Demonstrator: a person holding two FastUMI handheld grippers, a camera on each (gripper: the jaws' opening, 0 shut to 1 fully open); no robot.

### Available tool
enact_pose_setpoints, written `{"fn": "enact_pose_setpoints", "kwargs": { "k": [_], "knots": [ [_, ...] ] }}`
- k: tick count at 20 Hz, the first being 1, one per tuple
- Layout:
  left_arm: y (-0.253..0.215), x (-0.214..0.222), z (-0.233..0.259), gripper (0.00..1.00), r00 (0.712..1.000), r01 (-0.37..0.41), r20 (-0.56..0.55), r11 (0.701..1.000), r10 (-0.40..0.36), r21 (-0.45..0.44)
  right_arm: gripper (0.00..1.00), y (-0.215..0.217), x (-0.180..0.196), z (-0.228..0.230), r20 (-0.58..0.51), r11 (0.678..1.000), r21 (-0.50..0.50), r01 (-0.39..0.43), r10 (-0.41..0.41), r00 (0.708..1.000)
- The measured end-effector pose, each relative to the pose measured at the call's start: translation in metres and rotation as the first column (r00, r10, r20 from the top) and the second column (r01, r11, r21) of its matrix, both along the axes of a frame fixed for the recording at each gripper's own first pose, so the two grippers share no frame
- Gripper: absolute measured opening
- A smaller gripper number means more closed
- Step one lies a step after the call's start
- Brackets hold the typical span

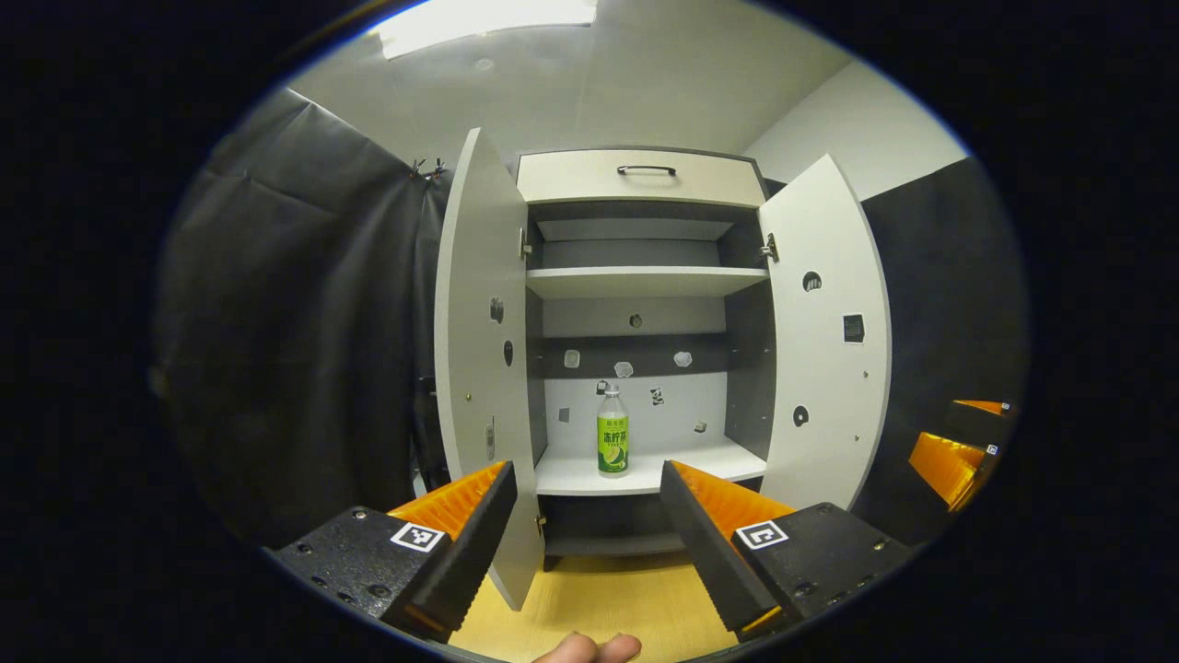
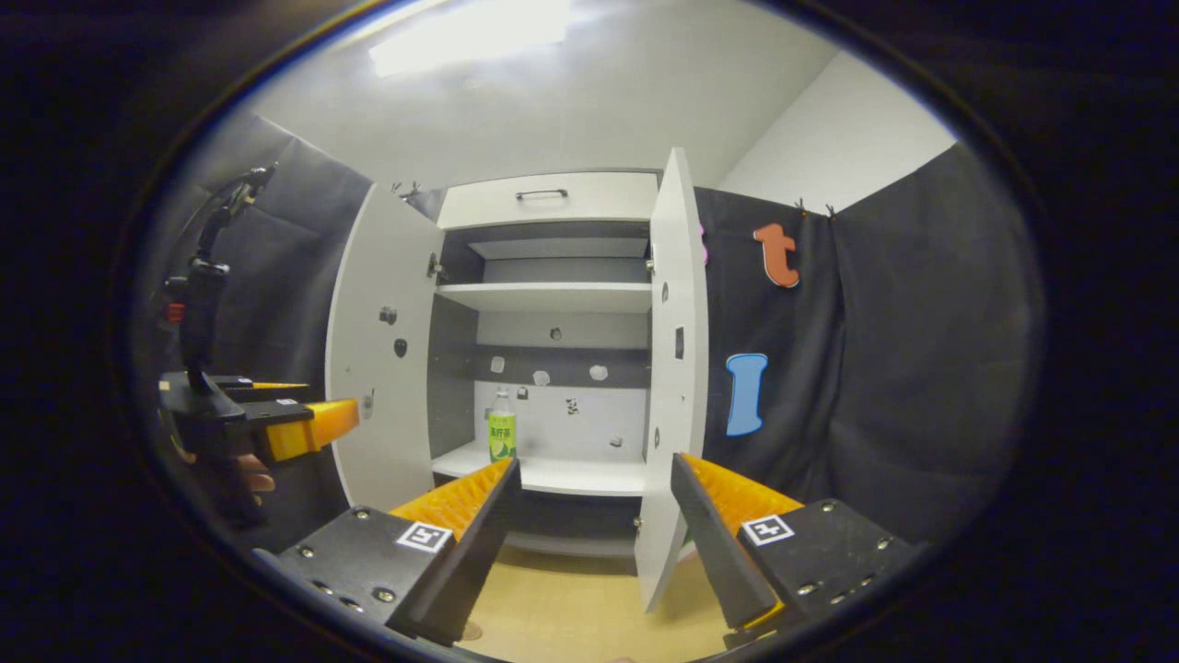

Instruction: Grasp the bottle in the cabinet with the left hand and place it on the coaster, then close the right door with the right hand and the left door with the left hand.

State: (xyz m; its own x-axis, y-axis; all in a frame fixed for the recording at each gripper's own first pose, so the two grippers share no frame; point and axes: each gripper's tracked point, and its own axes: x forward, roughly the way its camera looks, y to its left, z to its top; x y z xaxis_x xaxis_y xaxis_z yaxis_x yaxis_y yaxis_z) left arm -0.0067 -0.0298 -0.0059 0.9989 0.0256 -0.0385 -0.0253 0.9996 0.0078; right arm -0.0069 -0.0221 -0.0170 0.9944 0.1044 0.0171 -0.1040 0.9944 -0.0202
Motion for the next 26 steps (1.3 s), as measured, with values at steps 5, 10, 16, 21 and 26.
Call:
{"fn": "enact_pose_setpoints", "kwargs": {
  "k": [5, 10, 16, 21, 26],
  "knots": [
    [-0.003, 0.036, -0.016, 0.99, 1.000, 0.009, -0.014, 1.000, -0.009, -0.026, 0.99, -0.007, 0.018, -0.001, 0.012, 1.000, -0.011, 0.010, -0.010, 1.000],
    [-0.010, 0.093, -0.033, 0.99, 0.999, 0.030, -0.026, 0.999, -0.030, -0.011, 0.99, -0.005, 0.043, -0.007, 0.014, 1.000, -0.013, 0.011, -0.011, 1.000],
    [-0.005, 0.182, -0.057, 0.99, 0.999, 0.027, -0.043, 0.999, -0.028, -0.028, 0.99, 0.010, 0.082, -0.016, 0.004, 1.000, 0.006, -0.002, 0.002, 1.000],
    [-0.004, 0.253, -0.067, 0.99, 0.998, 0.046, -0.038, 0.999, -0.047, -0.020, 0.99, 0.010, 0.107, -0.017, 0.001, 0.999, 0.022, 0.032, -0.032, 0.999],
    [-0.012, 0.311, -0.086, 0.99, 0.996, 0.070, -0.055, 0.997, -0.072, -0.036, 0.99, 0.019, 0.115, -0.009, -0.009, 0.994, 0.106, 0.028, -0.028, 1.000]
  ]
}}
